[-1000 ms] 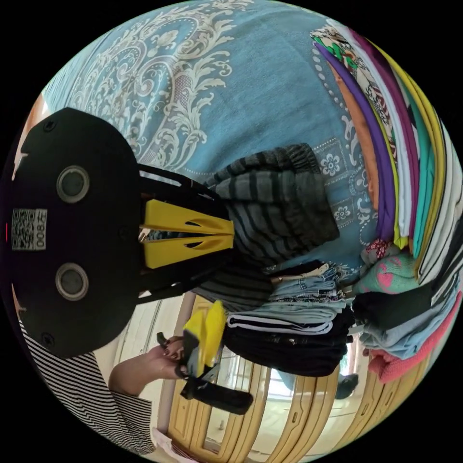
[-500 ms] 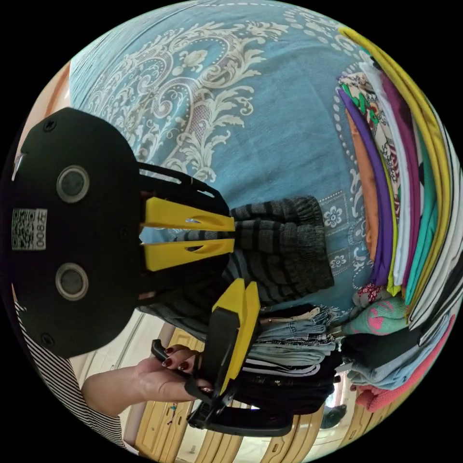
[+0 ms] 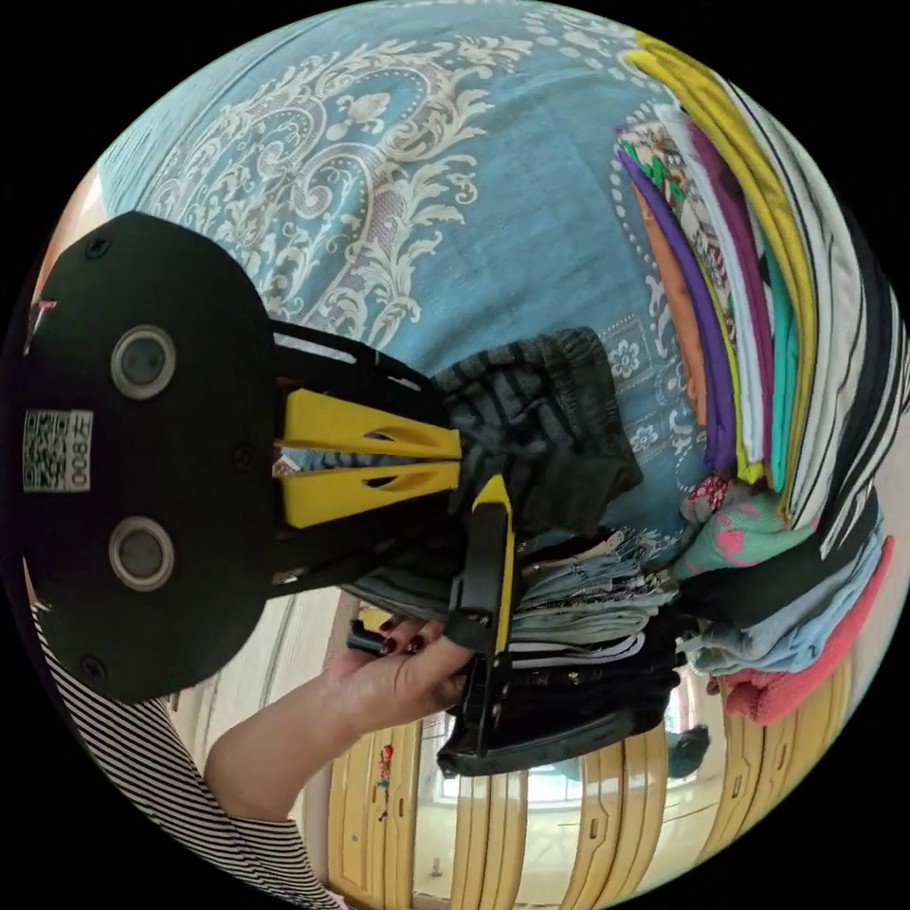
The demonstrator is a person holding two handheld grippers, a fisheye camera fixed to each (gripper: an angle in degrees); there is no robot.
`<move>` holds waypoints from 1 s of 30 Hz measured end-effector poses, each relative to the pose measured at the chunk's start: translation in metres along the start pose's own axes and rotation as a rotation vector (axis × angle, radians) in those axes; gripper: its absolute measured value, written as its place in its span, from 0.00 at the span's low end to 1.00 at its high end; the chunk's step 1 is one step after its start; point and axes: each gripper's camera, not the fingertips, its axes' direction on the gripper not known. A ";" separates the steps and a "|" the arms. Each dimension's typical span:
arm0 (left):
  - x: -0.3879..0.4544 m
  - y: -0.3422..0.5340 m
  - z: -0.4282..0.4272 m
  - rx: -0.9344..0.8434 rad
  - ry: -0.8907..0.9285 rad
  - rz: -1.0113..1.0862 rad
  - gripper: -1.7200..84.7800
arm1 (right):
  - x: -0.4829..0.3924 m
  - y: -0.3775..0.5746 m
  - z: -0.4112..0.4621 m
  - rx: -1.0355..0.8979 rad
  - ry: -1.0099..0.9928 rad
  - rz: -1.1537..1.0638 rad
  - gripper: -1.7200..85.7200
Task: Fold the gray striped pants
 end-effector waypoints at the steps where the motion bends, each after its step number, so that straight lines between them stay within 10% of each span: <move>1: -0.030 -0.007 -0.005 -0.001 0.001 -0.050 0.05 | -0.001 0.005 -0.007 0.016 -0.001 -0.005 0.06; 15: -0.229 -0.062 -0.085 -0.037 0.195 -0.054 0.06 | -0.015 0.065 -0.064 0.080 -0.187 0.046 0.05; 30: -0.471 0.145 -0.540 0.443 0.497 0.026 0.05 | -0.193 0.178 -0.225 0.264 -0.325 -0.266 0.04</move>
